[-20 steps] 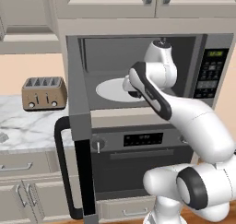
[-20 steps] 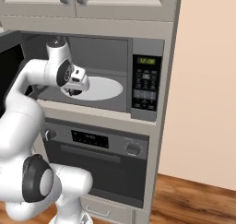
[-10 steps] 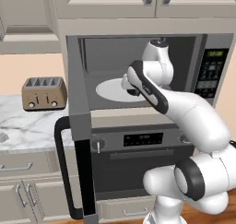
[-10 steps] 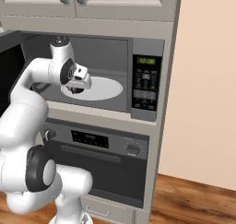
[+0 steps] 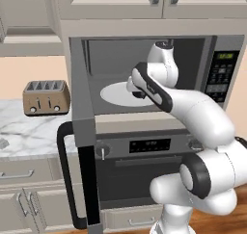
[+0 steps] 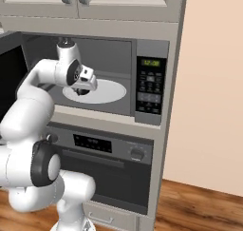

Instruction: Pick the mug from the counter and place it inside the microwave. Then close the microwave.

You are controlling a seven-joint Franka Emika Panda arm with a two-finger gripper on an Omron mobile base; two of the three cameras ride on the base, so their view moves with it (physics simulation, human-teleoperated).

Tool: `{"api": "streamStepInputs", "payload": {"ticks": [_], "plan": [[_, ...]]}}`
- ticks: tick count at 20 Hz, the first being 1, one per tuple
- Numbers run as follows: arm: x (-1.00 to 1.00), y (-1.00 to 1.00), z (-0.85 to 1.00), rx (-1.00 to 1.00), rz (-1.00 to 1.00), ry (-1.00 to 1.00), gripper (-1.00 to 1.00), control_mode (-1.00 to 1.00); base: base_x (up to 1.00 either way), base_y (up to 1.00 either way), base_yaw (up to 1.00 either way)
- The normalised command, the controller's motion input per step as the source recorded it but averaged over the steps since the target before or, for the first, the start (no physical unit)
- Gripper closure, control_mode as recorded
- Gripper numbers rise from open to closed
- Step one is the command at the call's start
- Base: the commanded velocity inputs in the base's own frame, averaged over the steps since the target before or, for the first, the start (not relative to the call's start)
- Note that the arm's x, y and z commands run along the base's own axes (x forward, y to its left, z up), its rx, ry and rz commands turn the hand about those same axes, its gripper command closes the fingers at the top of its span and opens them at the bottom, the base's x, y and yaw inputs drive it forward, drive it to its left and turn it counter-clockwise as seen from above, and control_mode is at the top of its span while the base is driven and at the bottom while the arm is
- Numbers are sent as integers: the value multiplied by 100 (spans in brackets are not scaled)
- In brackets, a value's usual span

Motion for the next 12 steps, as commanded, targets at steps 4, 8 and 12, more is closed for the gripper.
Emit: {"api": "streamStepInputs", "payload": {"ticks": [4,8,12], "plan": [[21,-9,-18,0,0,0,100,-100,0,0,0],[19,-3,-29,0,0,1,100,-100,0,0,0],[20,0,-23,0,0,2,100,-100,0,0,0]]}}
